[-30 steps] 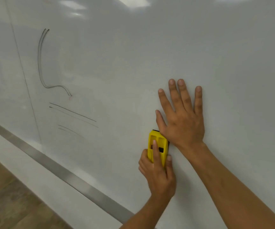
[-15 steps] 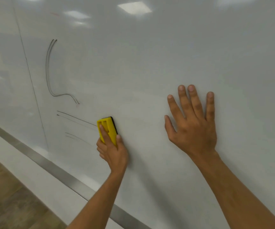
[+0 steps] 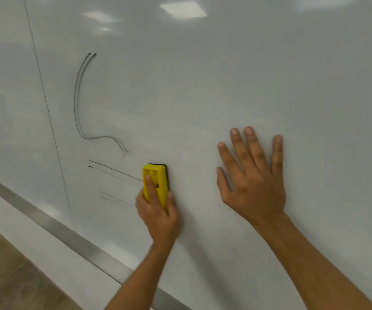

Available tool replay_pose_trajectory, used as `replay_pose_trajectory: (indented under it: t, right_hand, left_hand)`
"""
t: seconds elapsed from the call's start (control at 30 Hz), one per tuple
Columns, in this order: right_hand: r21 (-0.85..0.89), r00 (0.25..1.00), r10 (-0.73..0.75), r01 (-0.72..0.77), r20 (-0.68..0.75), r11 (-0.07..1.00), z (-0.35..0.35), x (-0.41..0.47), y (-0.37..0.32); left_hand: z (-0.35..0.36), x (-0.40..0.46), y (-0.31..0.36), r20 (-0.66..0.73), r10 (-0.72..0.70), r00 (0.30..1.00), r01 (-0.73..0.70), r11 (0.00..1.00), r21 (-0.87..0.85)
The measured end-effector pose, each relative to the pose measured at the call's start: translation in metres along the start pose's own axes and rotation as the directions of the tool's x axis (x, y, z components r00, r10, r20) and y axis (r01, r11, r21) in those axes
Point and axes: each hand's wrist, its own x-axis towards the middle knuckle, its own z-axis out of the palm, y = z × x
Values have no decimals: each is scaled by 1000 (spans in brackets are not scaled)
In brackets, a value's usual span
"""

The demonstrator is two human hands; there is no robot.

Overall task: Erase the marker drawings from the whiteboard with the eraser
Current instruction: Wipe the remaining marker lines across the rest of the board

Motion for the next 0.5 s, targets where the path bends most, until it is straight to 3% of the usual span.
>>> replay_pose_trajectory:
  t: [0.13,0.2,0.33,0.5]
  right_hand:
    - [-5,997,53,-54,-60,999,9,1,-4]
    - [24,993,80,-78,-90,997,12,5,-13]
    - [99,995,37,-28,-90,995,26,25,-45]
    - [37,999,40,-39,-25,999,49,47,-68]
  left_hand:
    - [-5,50,-38,-91,-274,957,271,961,-51]
    - [-3,51,-40,-119,-304,945,299,952,-60]
    - [1,9,-33,-17,3,1000,-4,1000,-15]
    - [3,-20,-46,121,380,917,-384,923,11]
